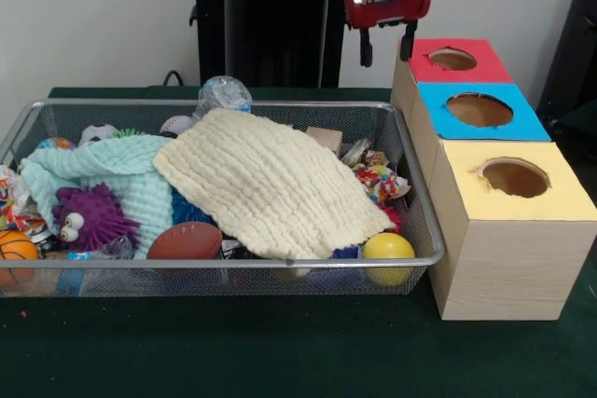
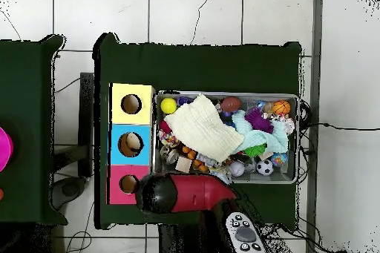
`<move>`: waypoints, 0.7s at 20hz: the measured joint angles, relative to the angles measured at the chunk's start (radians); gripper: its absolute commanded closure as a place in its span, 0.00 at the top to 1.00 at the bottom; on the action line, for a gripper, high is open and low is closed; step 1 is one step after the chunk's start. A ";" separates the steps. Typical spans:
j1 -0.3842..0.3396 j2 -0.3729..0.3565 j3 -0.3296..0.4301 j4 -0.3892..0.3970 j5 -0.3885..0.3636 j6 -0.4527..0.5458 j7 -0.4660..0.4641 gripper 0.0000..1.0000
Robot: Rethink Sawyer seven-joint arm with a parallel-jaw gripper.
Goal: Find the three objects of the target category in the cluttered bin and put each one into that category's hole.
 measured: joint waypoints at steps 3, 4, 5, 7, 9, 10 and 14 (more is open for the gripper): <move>0.040 -0.002 -0.027 0.000 0.000 -0.014 0.002 1.00; 0.063 -0.005 -0.041 -0.001 0.000 -0.022 0.004 1.00; 0.101 -0.013 -0.064 -0.004 0.000 -0.032 0.007 1.00; 0.157 -0.029 -0.088 -0.003 0.000 -0.045 0.010 1.00; 0.202 -0.049 -0.095 -0.003 0.004 -0.051 0.010 1.00; 0.211 -0.054 -0.096 -0.002 0.006 -0.051 0.010 1.00; 0.239 -0.088 -0.095 -0.002 0.029 -0.051 0.010 1.00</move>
